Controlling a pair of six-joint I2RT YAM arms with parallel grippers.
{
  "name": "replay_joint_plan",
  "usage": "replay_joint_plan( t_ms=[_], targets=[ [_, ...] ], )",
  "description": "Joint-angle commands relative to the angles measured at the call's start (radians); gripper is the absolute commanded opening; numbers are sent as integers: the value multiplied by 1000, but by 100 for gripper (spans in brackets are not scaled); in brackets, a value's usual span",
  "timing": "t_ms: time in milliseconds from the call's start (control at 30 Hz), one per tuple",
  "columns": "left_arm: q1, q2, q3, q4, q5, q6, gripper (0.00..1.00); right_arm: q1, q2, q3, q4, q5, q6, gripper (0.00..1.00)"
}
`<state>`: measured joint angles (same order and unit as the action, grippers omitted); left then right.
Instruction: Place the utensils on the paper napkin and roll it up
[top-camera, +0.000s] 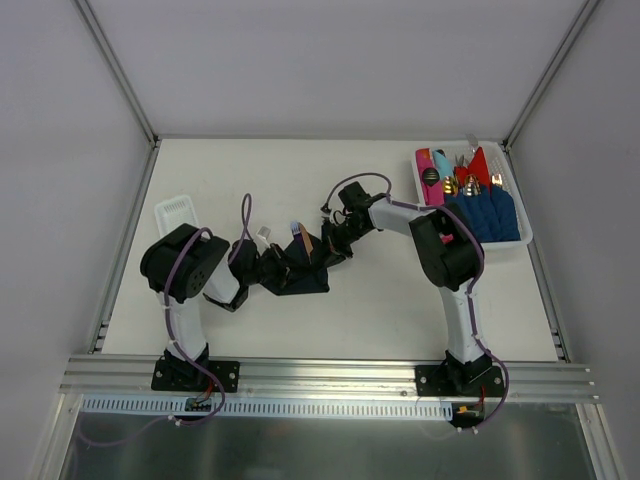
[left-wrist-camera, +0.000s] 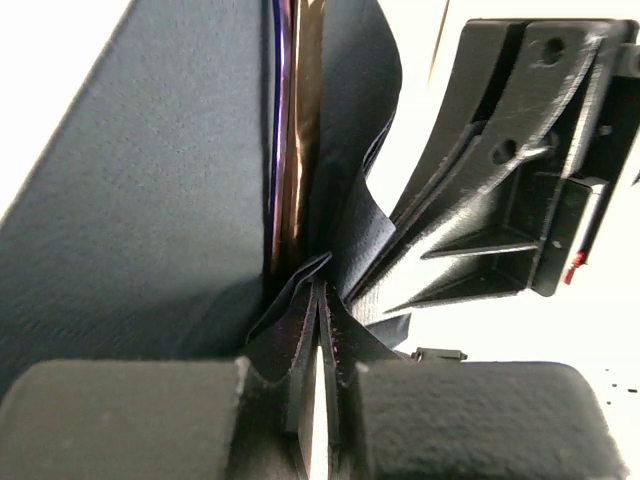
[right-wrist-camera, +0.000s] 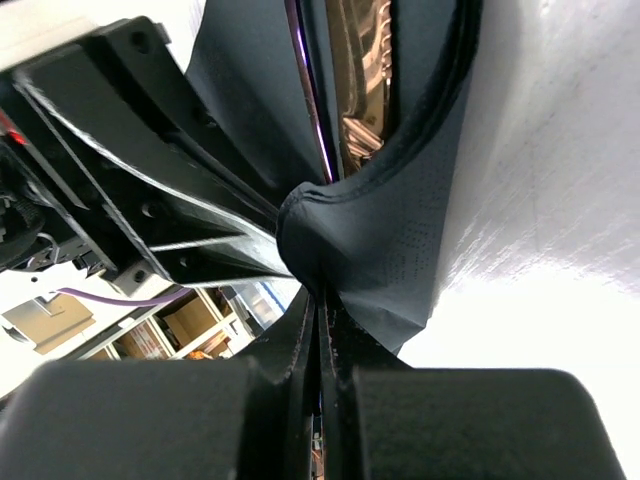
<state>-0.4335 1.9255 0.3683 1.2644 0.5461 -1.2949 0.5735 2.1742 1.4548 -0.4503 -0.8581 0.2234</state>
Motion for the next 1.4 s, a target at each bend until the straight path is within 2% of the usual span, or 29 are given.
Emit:
replay_joint_plan(
  t_ms=[0, 200, 567, 767, 1067, 1367],
  targets=[
    [27, -62, -14, 61, 0, 19, 0, -6, 2, 10, -8, 22, 4, 0],
    [49, -126, -42, 58, 18, 14, 0, -6, 1, 9, -14, 22, -4, 0],
    [64, -233, -123, -97, 28, 92, 0, -6, -2, 15, -16, 19, -7, 0],
    [67, -246, -144, -194, -11, 123, 0, -8, -11, 15, -14, 24, -15, 0],
    [67, -224, -100, -336, -51, 160, 0, 11, -39, 30, -22, 30, -39, 0],
    [67, -212, -89, -391, -58, 178, 0, 46, -50, 84, -42, 48, -33, 0]
  ],
)
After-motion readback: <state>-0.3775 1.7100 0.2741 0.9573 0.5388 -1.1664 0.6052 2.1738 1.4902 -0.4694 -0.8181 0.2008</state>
